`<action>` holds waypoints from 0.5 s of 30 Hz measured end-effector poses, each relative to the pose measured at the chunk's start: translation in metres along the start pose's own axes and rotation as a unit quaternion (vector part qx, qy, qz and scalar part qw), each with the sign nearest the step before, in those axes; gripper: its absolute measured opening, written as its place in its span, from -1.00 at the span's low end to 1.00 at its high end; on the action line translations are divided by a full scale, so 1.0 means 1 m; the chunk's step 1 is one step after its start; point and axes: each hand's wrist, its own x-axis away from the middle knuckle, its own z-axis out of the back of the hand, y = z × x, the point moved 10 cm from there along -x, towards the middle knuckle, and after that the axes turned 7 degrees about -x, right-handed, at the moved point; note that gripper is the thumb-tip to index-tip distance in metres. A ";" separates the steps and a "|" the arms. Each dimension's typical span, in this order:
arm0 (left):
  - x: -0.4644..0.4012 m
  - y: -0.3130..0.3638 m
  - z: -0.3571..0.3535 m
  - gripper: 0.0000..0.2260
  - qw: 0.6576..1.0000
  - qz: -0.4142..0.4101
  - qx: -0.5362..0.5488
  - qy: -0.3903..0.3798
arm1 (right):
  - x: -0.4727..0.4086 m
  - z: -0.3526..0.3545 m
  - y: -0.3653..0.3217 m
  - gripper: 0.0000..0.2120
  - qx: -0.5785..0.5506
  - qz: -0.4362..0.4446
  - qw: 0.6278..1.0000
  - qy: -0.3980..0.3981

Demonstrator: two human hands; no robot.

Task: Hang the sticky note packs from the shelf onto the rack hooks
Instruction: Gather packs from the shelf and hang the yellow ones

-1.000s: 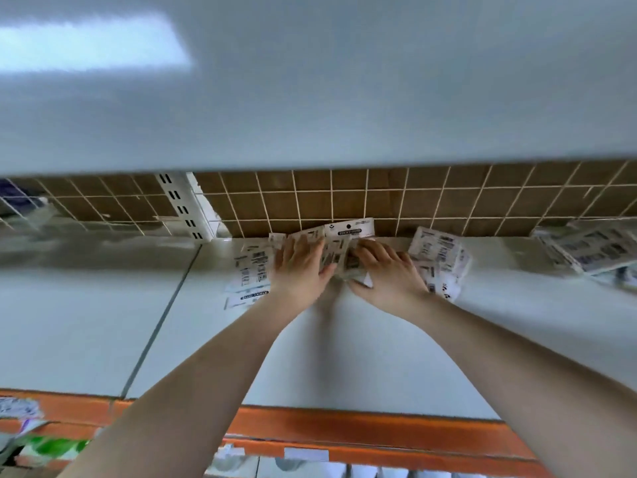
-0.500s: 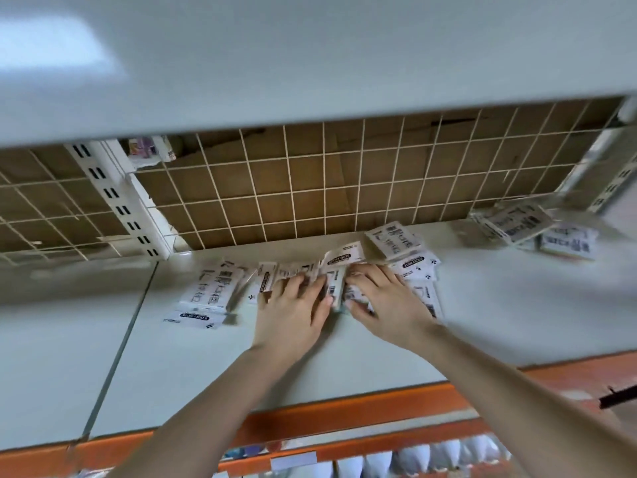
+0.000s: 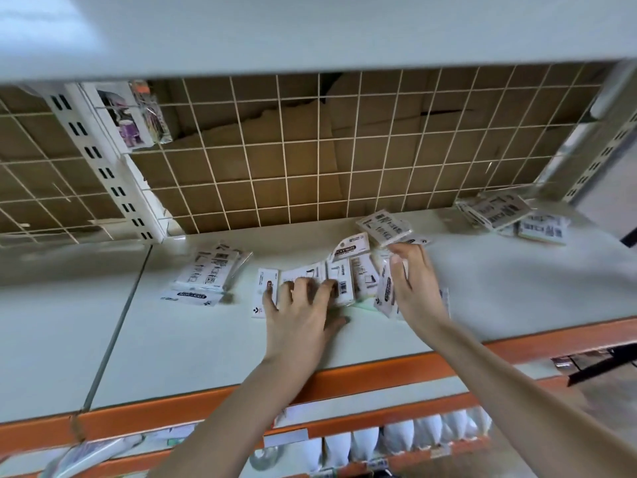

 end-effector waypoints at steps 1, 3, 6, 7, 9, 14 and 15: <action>0.000 0.002 0.004 -0.47 1.000 0.006 -0.006 0.011 | 0.004 0.006 -0.002 -0.75 0.037 0.007 0.999 0.013; -0.003 0.005 0.010 -0.55 0.999 0.019 -0.016 0.022 | 0.012 0.011 -0.006 -0.83 0.110 0.031 0.993 -0.005; -0.010 0.008 0.015 -0.66 0.999 0.018 -0.012 0.029 | 0.028 0.000 0.005 -0.60 0.189 -0.001 0.972 -0.139; -0.013 0.008 0.015 -0.66 0.999 0.012 0.002 0.035 | 0.036 -0.004 0.011 -0.46 0.230 -0.004 0.956 -0.184; -0.017 0.010 0.014 -0.63 0.999 -0.002 0.021 0.032 | 0.046 -0.008 0.022 -0.28 0.281 -0.002 0.932 -0.229; -0.028 0.004 0.038 -0.79 0.994 -0.022 0.091 0.062 | 0.039 0.009 0.031 -0.40 0.308 -0.051 0.935 -0.166; -0.029 0.001 0.046 -0.84 0.990 -0.021 0.115 0.080 | 0.038 0.009 0.031 -0.43 0.317 -0.054 0.933 -0.164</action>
